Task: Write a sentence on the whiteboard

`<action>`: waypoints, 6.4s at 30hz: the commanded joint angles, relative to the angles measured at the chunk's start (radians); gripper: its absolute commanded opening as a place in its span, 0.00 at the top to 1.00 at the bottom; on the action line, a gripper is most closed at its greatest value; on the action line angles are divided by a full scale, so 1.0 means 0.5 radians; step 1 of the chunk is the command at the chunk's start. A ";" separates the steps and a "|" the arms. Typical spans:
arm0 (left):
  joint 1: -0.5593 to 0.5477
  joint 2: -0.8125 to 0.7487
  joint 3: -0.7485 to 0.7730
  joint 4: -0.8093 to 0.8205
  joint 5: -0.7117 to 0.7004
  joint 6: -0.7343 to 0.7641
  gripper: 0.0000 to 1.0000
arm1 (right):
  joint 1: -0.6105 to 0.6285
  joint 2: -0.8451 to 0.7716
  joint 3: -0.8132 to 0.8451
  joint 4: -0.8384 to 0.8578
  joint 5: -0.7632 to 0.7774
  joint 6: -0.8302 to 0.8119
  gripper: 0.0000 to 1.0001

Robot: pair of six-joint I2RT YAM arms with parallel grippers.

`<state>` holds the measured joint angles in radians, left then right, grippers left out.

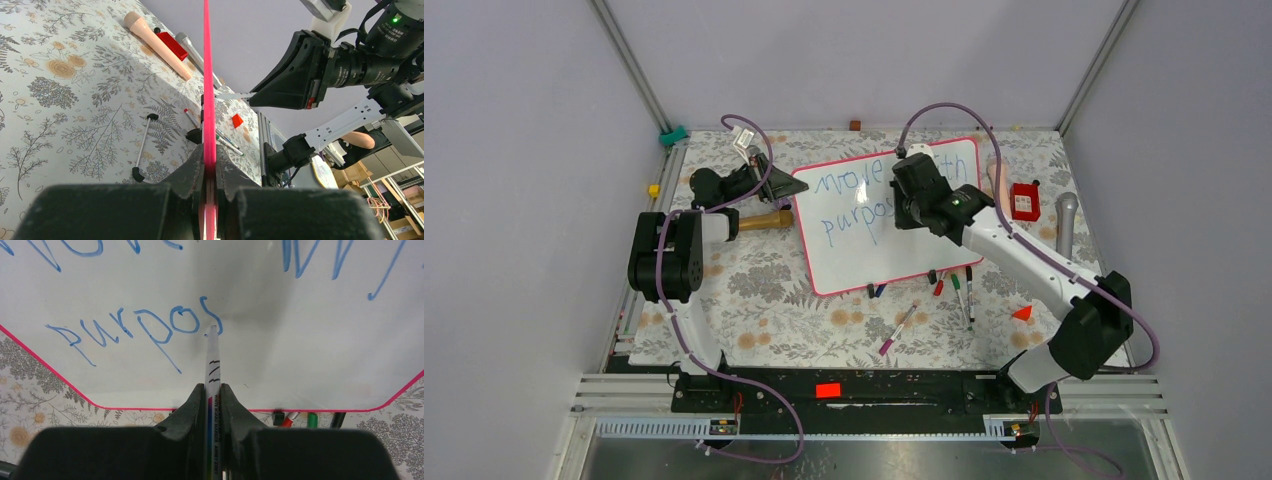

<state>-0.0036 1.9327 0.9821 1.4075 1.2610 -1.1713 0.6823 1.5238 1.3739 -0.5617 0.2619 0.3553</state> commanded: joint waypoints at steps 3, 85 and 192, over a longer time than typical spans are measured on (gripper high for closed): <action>0.004 -0.033 0.076 0.146 0.071 0.011 1.00 | -0.055 -0.117 -0.041 0.105 0.089 0.015 1.00; 0.004 -0.018 0.085 0.145 0.080 0.014 1.00 | -0.170 0.095 0.064 0.060 -0.125 0.105 1.00; 0.004 -0.028 0.091 0.144 0.093 0.017 1.00 | 0.026 -0.144 -0.450 0.263 0.276 0.067 1.00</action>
<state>-0.0010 1.9327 1.0000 1.4006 1.2720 -1.1679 0.7071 1.4357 1.1042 -0.4362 0.2935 0.3981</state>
